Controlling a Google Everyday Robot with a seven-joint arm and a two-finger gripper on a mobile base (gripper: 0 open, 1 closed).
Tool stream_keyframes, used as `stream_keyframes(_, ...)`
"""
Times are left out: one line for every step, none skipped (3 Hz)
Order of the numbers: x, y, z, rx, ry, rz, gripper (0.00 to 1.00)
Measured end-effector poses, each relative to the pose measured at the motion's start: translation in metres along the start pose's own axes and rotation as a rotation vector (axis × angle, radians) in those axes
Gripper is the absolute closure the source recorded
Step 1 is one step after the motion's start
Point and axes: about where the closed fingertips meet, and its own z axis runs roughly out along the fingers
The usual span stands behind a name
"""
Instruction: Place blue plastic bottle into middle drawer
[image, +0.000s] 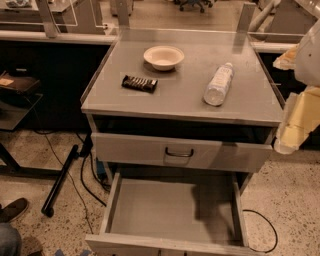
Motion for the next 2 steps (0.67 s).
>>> stream_keyframes(-0.001,-0.002,0.000,0.006,0.002,0.007,0.00)
stream_keyframes(-0.004,-0.015,0.006,0.014,0.022,0.059,0.00)
